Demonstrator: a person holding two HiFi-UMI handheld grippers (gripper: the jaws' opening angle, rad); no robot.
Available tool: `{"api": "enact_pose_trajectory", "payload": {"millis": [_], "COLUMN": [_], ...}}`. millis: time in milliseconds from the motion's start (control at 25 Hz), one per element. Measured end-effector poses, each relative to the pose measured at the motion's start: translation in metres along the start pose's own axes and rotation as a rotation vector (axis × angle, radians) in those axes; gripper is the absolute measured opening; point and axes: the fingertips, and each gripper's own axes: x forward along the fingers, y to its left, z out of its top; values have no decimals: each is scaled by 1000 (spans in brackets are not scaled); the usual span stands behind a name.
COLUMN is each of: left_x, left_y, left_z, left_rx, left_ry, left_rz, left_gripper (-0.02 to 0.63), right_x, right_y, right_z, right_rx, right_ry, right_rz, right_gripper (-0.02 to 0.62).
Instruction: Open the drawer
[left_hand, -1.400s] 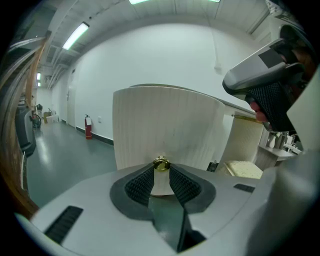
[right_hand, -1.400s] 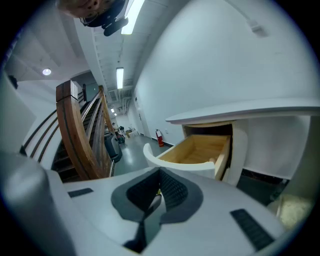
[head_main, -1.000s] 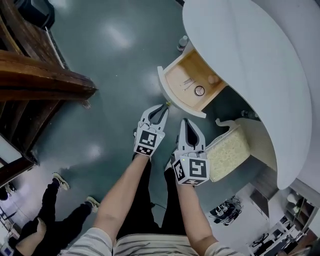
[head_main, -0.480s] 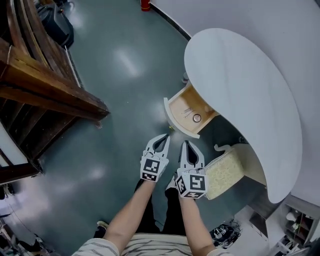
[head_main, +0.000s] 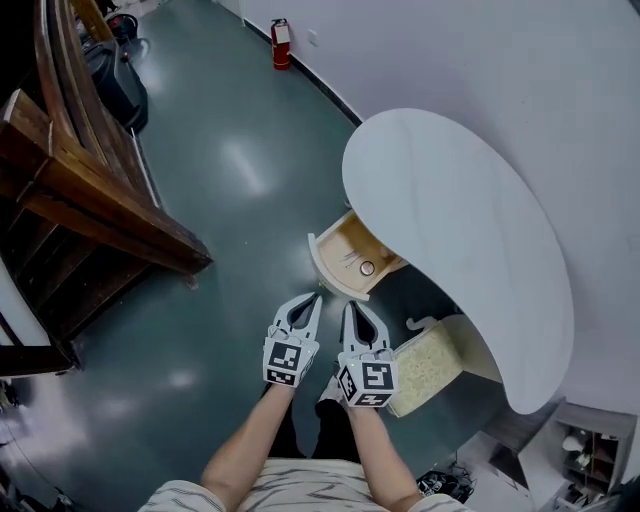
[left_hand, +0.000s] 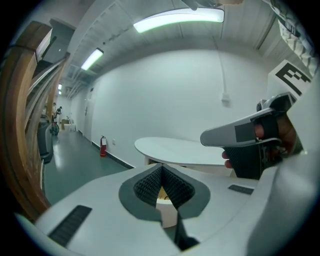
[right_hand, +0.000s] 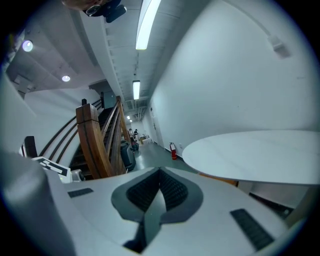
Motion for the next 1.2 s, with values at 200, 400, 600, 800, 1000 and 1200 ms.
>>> {"api": "enact_pose_trajectory", "payload": {"millis": [200, 400, 600, 800, 1000, 1200], "left_x": [-15, -35, -49, -69, -88, -105], "left_y": [-8, -14, -39, -43, -62, -76], "left_z": [46, 91, 126, 164, 210, 236], "left_rx": [18, 60, 56, 36, 54, 71], "left_ry": [-37, -74, -87, -107, -161, -206], "left_rz": [11, 41, 23, 40, 19, -5], "left_gripper": [6, 6, 6, 6, 6, 6], "right_x": [-17, -28, -47, -60, -83, -96], "right_y": [5, 11, 15, 25, 31, 46], "right_z": [32, 62, 97, 129, 161, 181], "right_rx": [-11, -31, -56, -68, -87, -100], "right_ry": [-10, -25, -60, -77, -103, -135], "right_rz": [22, 38, 44, 58, 88, 100], "right_gripper": [14, 14, 14, 14, 14, 14]}}
